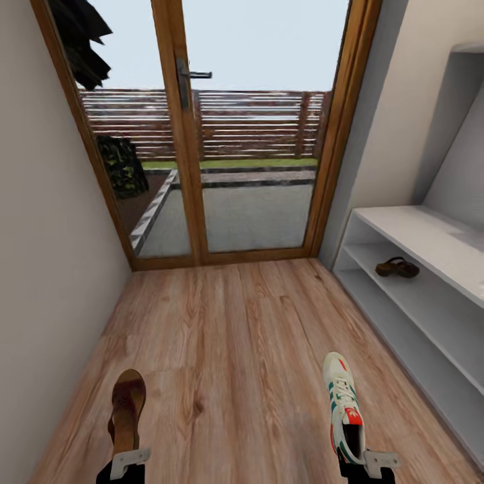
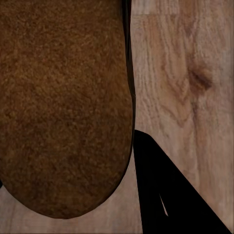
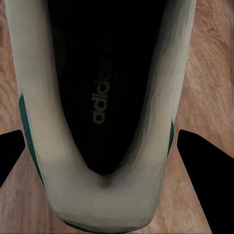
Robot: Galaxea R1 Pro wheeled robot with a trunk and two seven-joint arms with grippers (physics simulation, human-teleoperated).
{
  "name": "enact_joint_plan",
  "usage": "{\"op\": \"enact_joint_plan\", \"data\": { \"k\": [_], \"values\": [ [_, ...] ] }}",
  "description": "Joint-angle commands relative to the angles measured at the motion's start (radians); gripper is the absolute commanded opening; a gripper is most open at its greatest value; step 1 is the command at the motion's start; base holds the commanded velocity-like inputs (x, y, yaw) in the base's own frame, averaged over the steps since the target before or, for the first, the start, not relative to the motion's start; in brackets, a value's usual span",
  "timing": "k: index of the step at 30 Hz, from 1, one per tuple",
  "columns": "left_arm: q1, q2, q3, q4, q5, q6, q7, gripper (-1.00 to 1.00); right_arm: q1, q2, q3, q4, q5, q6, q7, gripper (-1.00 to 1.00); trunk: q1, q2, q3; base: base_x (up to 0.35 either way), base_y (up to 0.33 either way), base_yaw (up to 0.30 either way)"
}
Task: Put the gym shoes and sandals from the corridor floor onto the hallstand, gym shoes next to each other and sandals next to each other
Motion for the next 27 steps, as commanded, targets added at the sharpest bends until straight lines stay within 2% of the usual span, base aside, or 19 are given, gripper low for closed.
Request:
{"op": "enact_joint_plan", "data": {
  "k": [1,27],
  "values": [
    [0.0,-0.001,0.005,0.001,-0.013,-0.003,0.001,-1.0,-0.001,0.0,-0.001,0.001,-0.003,-0.003,0.002,-1.0,0.0,0.0,-0.001,0.284,0.207,-0.293],
    [0.0,-0.001,0.005,0.001,-0.013,-0.003,0.001,-1.0,-0.001,0.0,-0.001,0.001,-0.003,-0.003,0.002,-1.0,0.0,0.0,-0.001,0.283,0.213,-0.294]
  ]
}}
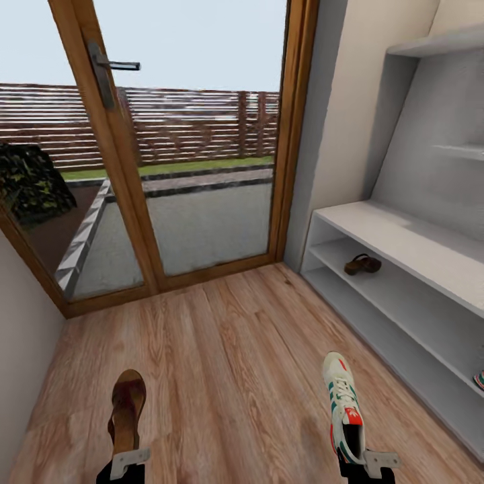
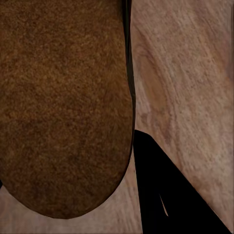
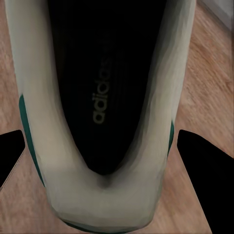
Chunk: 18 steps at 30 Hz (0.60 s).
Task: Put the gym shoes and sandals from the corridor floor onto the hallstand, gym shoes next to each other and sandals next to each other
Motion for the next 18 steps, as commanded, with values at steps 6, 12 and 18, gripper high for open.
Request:
{"op": "enact_joint_plan", "data": {
  "k": [6,12,18],
  "values": [
    [-0.001,-0.001,0.005,0.001,-0.013,-0.003,0.001,-1.0,-0.001,0.0,-0.001,0.001,-0.003,-0.003,0.002,-1.0,0.0,0.0,-0.001,0.282,0.223,-0.294],
    [-0.001,-0.001,0.005,0.001,-0.013,-0.003,0.001,-1.0,-0.001,0.0,-0.001,0.001,-0.003,-0.003,0.002,-1.0,0.0,0.0,-0.001,0.282,0.223,-0.294],
    [-0.001,-0.001,0.005,0.001,-0.013,-0.003,0.001,-1.0,-0.001,0.0,-0.001,0.001,-0.003,-0.003,0.002,-1.0,0.0,0.0,-0.001,0.284,0.219,-0.294]
  ]
}}
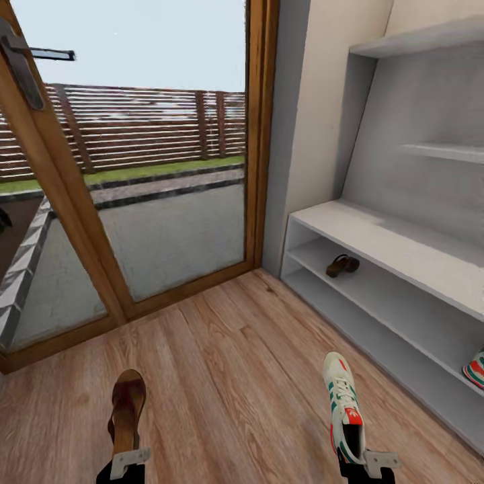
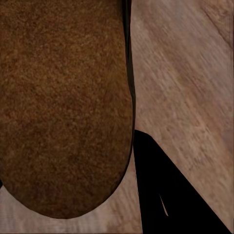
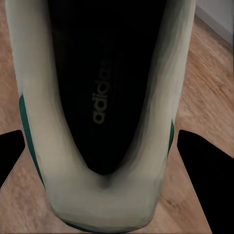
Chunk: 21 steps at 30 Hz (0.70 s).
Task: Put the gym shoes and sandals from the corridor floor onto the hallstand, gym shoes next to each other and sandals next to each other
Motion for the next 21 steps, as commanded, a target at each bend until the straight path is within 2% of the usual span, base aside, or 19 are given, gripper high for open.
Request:
{"op": "enact_joint_plan", "data": {
  "k": [1,5,9,13,21],
  "values": [
    [-0.001,-0.001,0.005,0.001,-0.013,-0.003,0.001,-1.0,-0.001,0.0,-0.001,0.001,-0.003,-0.003,0.002,-1.0,0.0,0.0,-0.001,0.288,0.207,-0.294],
    [0.0,-0.001,0.005,0.001,-0.013,-0.005,0.001,-1.0,-0.001,0.0,-0.001,0.001,-0.003,-0.003,0.002,-1.0,0.0,0.0,-0.001,0.29,0.202,-0.294],
    [0.0,-0.001,0.005,0.004,-0.012,-0.06,0.001,-1.0,-0.001,0.0,-0.001,0.001,-0.003,-0.003,0.002,-1.0,0.0,0.0,-0.001,0.29,0.208,-0.294],
    [0.0,-0.001,0.005,0.016,-0.011,-0.084,0.001,-1.0,-0.001,0.0,-0.001,0.001,-0.003,-0.003,0.002,-1.0,0.0,0.0,-0.001,0.257,0.245,-0.294],
    [-0.001,0.001,0.005,0.019,-0.011,-0.089,0.001,-1.0,-0.001,0.0,-0.001,0.001,-0.003,-0.003,0.002,-1.0,0.0,0.0,-0.001,0.064,0.317,-0.294]
  ]
}}
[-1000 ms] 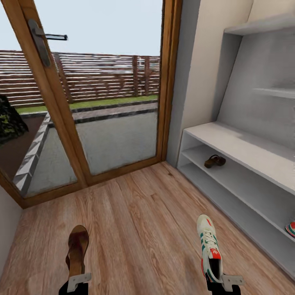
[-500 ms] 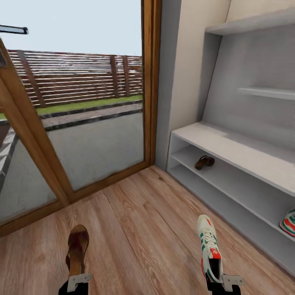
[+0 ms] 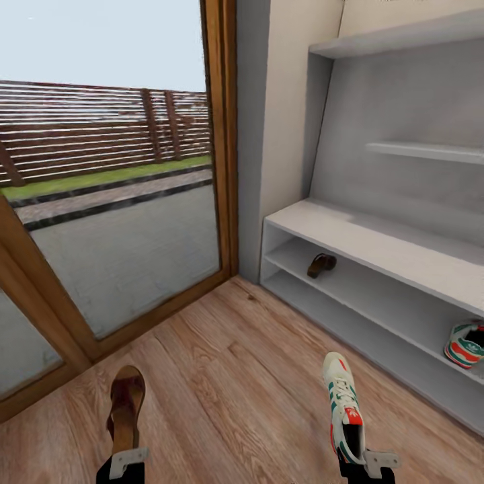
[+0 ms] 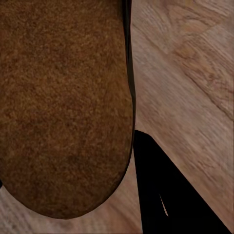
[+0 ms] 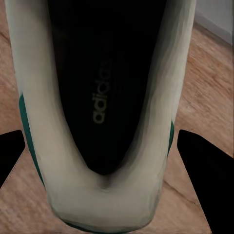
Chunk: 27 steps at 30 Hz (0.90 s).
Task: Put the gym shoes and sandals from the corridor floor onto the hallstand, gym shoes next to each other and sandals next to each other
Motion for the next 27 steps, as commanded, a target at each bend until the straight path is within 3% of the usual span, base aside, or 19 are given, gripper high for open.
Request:
{"op": "enact_joint_plan", "data": {
  "k": [1,13,27],
  "values": [
    [-0.001,-0.001,0.005,0.001,-0.013,-0.003,0.001,-1.0,-0.001,0.0,-0.001,0.001,-0.003,-0.004,0.002,-1.0,0.0,0.0,-0.001,0.01,0.326,-0.294],
    [-0.001,-0.001,0.005,0.001,-0.013,-0.004,0.001,-1.0,-0.001,0.0,-0.001,0.001,-0.003,-0.004,0.002,-1.0,0.0,0.0,-0.001,0.025,0.328,-0.294],
    [0.0,-0.002,0.005,0.001,-0.013,-0.004,0.001,-1.0,-0.001,0.0,-0.001,0.001,-0.003,-0.004,0.002,-1.0,0.0,0.0,-0.001,0.187,0.305,-0.294]
  ]
}}
